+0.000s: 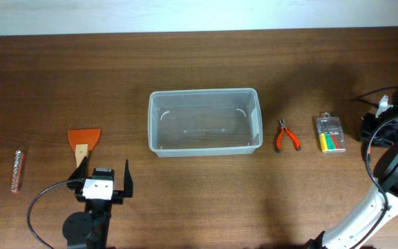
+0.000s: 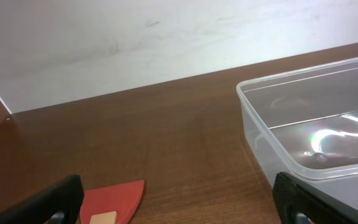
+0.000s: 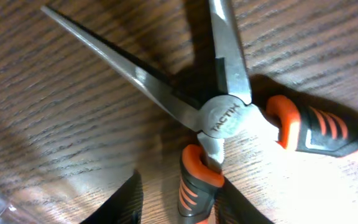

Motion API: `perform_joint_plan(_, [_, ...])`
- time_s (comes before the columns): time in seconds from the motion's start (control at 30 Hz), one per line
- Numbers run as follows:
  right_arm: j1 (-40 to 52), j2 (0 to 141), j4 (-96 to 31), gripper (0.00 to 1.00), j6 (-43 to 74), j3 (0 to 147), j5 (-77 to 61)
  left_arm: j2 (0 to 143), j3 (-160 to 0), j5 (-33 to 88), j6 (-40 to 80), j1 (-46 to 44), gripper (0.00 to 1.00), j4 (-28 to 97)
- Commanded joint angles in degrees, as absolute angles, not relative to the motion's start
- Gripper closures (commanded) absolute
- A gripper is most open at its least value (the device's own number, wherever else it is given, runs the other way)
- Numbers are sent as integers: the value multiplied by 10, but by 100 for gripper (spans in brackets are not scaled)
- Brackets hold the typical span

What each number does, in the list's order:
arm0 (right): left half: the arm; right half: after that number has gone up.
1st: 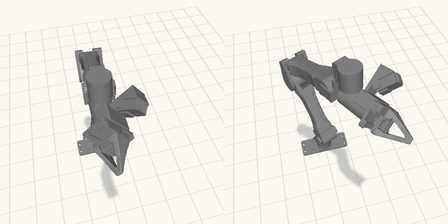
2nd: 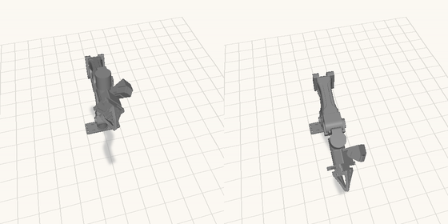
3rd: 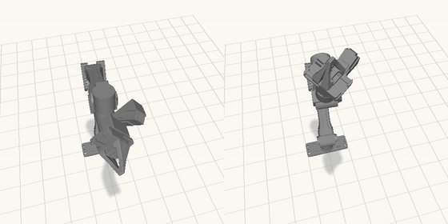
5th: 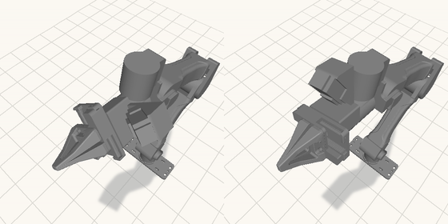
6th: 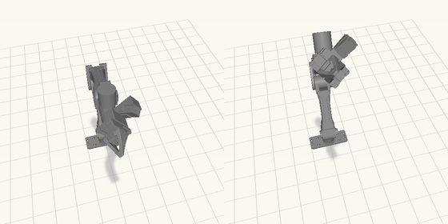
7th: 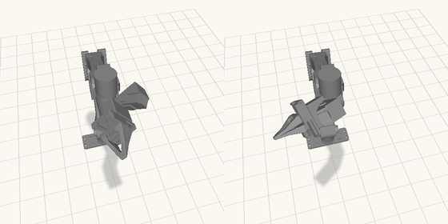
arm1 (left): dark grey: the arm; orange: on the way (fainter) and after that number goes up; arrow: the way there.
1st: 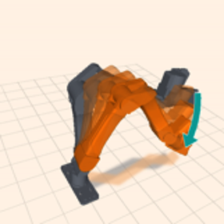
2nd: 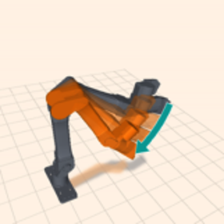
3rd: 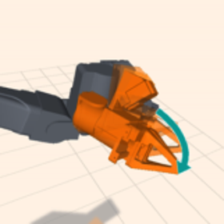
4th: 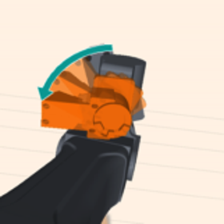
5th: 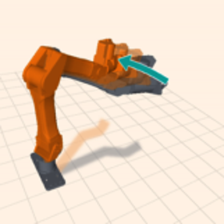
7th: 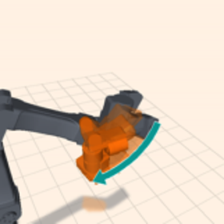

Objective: Pack container
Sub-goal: 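Lower the right gripper and grasp the needle-nose pliers at the pivot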

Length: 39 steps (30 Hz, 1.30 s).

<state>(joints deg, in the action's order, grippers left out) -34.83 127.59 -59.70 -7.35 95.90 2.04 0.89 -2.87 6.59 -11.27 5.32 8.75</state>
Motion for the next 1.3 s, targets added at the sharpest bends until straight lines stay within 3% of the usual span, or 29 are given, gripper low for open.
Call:
perform_joint_plan(0.0, [-350,1290,-595,64,-68,966,37,4,-25,62,-106,57,1,86])
perform_joint_plan(0.6, [-350,1290,-595,69,-53,966,58,4,-25,62,-106,57,1,86])
perform_joint_plan(0.77, [-350,1290,-595,76,-53,966,58,4,-25,62,-106,57,1,86])
perform_joint_plan(1.27, [-350,1290,-595,83,-55,966,51,4,-25,62,-105,57,1,86])
